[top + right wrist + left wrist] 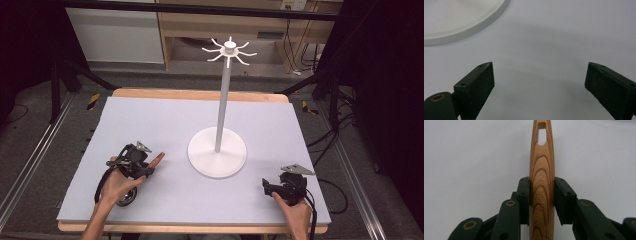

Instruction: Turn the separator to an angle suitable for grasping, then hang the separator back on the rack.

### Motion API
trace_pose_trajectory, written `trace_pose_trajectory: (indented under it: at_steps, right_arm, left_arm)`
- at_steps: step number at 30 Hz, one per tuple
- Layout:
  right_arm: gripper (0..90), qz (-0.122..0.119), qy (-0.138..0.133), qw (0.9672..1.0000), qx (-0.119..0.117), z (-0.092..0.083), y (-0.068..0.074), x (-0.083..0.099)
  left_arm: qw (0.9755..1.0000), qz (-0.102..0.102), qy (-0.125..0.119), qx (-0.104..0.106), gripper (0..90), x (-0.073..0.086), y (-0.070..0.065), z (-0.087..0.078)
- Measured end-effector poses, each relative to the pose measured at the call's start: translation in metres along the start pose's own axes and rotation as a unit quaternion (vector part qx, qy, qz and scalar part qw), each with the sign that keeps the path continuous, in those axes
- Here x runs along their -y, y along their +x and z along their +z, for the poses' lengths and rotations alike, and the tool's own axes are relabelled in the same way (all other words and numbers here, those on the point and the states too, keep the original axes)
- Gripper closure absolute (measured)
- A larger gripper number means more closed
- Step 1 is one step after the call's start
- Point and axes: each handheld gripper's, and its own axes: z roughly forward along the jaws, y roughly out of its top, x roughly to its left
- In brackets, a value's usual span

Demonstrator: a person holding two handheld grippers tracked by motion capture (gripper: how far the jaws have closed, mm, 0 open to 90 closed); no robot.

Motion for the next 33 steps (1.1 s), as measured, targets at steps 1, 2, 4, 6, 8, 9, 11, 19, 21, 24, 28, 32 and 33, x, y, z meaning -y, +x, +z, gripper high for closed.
trace_pose_trajectory:
  at_steps: [1, 2, 4, 6, 8, 9, 11, 19, 21, 24, 28, 32, 33]
  right_arm:
    - [9.3, 0.001, 0.0, 1.0, 0.0, 0.0, 0.0, 0.0]
    - [9.3, 0.002, 0.0, 1.0, 0.001, 0.0, 0.0, 0.0]
    - [9.3, 0.001, 0.0, 1.0, 0.0, 0.0, 0.0, 0.0]
    - [9.3, 0.0, 0.001, 1.0, 0.0, 0.0, 0.0, 0.0]
    - [9.3, 0.001, -0.001, 1.0, 0.0, 0.0, 0.0, 0.0]
    - [9.3, 0.0, -0.001, 1.0, 0.0, -0.001, 0.0, 0.0]
    - [9.3, 0.001, -0.003, 1.0, 0.002, -0.001, 0.001, 0.0]
    - [9.3, -0.008, -0.01, 0.9999, 0.001, -0.002, 0.002, -0.001]
    - [9.3, -0.007, -0.01, 0.9999, 0.0, -0.003, 0.002, -0.001]
    - [9.3, -0.008, -0.014, 0.9999, 0.002, -0.004, 0.003, -0.001]
    - [9.3, -0.003, -0.016, 0.9999, 0.002, -0.005, 0.003, -0.001]
    - [9.3, -0.003, -0.02, 0.9998, 0.004, -0.006, 0.003, -0.001]
    - [9.3, -0.003, -0.02, 0.9998, 0.004, -0.006, 0.003, -0.001]
  left_arm:
    - [0.9999, -0.002, -0.012, 0.0, 67.6, 0.002, 0.0, -0.004]
    - [0.9999, -0.002, -0.012, 0.0, 67.6, 0.002, 0.0, -0.004]
    - [0.9997, -0.003, -0.026, -0.001, 67.6, 0.003, -0.001, -0.01]
    - [0.9995, 0.0, -0.03, -0.003, 67.6, 0.003, -0.001, -0.012]
    - [0.9986, -0.008, -0.052, -0.002, 67.6, 0.004, 0.0, -0.02]
    - [0.998, -0.01, -0.062, -0.003, 67.6, 0.004, 0.0, -0.023]
    - [0.9966, -0.015, -0.081, -0.005, 67.6, 0.005, 0.001, -0.029]
    - [0.9861, -0.028, -0.163, -0.014, 67.6, 0.01, 0.001, -0.058]
    - [0.9822, -0.032, -0.185, -0.016, 67.6, 0.01, 0.0, -0.063]
    - [0.9752, -0.039, -0.218, -0.014, 67.6, 0.011, -0.003, -0.071]
    - [0.9687, -0.037, -0.245, -0.013, 67.6, 0.012, -0.007, -0.08]
    - [0.9628, -0.04, -0.267, -0.007, 67.5, 0.012, -0.009, -0.087]
    - [0.9602, -0.04, -0.276, -0.005, 67.5, 0.011, -0.01, -0.09]
